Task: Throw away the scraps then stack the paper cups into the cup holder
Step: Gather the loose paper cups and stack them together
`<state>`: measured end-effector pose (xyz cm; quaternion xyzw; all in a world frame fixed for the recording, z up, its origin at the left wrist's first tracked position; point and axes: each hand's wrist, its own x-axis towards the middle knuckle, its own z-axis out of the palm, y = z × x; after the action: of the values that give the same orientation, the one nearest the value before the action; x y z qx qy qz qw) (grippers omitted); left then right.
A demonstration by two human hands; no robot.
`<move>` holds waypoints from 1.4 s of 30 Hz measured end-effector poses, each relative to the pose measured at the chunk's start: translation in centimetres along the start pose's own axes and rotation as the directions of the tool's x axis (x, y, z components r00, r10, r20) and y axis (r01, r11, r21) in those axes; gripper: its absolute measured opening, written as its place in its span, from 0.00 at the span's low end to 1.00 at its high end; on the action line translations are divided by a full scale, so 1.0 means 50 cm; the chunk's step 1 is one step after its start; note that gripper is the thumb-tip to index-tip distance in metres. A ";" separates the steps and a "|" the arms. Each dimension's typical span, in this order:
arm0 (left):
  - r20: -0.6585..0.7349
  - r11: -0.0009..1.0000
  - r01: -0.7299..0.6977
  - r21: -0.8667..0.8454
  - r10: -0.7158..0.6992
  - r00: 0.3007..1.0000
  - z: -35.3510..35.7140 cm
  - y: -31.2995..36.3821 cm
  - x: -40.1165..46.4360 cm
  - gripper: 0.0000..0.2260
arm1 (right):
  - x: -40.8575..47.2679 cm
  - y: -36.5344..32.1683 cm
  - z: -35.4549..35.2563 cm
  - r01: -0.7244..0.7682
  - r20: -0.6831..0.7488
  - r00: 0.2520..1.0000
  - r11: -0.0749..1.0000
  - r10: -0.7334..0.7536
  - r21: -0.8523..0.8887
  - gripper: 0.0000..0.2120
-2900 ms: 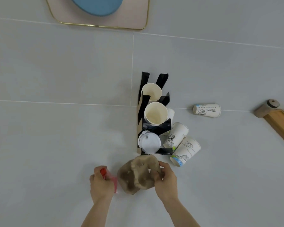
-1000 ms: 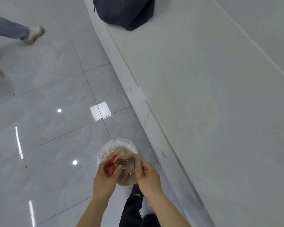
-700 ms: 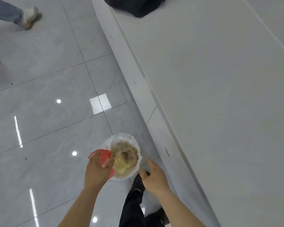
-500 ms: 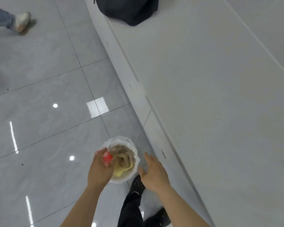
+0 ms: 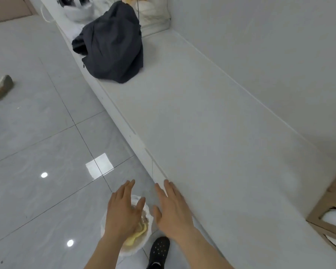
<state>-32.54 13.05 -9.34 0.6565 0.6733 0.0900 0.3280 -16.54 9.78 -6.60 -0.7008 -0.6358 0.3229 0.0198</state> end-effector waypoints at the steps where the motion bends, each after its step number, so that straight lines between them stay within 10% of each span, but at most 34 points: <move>1: -0.004 0.997 -0.066 0.039 0.067 0.998 -0.008 0.020 0.008 0.27 | -0.006 0.006 -0.020 -0.002 -0.043 0.999 1.000 0.002 -0.010 0.31; 13: 0.136 0.751 -0.624 0.216 0.610 0.781 0.024 0.328 0.037 0.35 | -0.178 0.181 -0.191 -0.320 -0.384 0.870 0.947 0.308 0.036 0.31; 27: 0.496 0.399 -0.917 0.001 0.796 0.347 0.356 0.590 -0.271 0.36 | -0.611 0.484 -0.107 -0.684 -0.347 0.451 0.568 0.823 0.458 0.28; 36: 0.619 0.352 -0.932 -0.087 0.752 0.227 0.533 0.683 -0.499 0.34 | -0.808 0.676 -0.065 -0.656 -0.310 0.234 0.385 0.921 0.649 0.21; 42: 0.616 0.424 -0.903 -0.066 0.729 0.298 0.627 0.774 -0.559 0.37 | -0.837 0.804 -0.106 -0.450 -0.214 0.168 0.268 0.962 0.852 0.27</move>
<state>14.81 -18.30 -3.05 0.9419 0.1121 -0.0519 0.3125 22.03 -33.67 -2.15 -0.9301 0.0307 0.1639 0.3274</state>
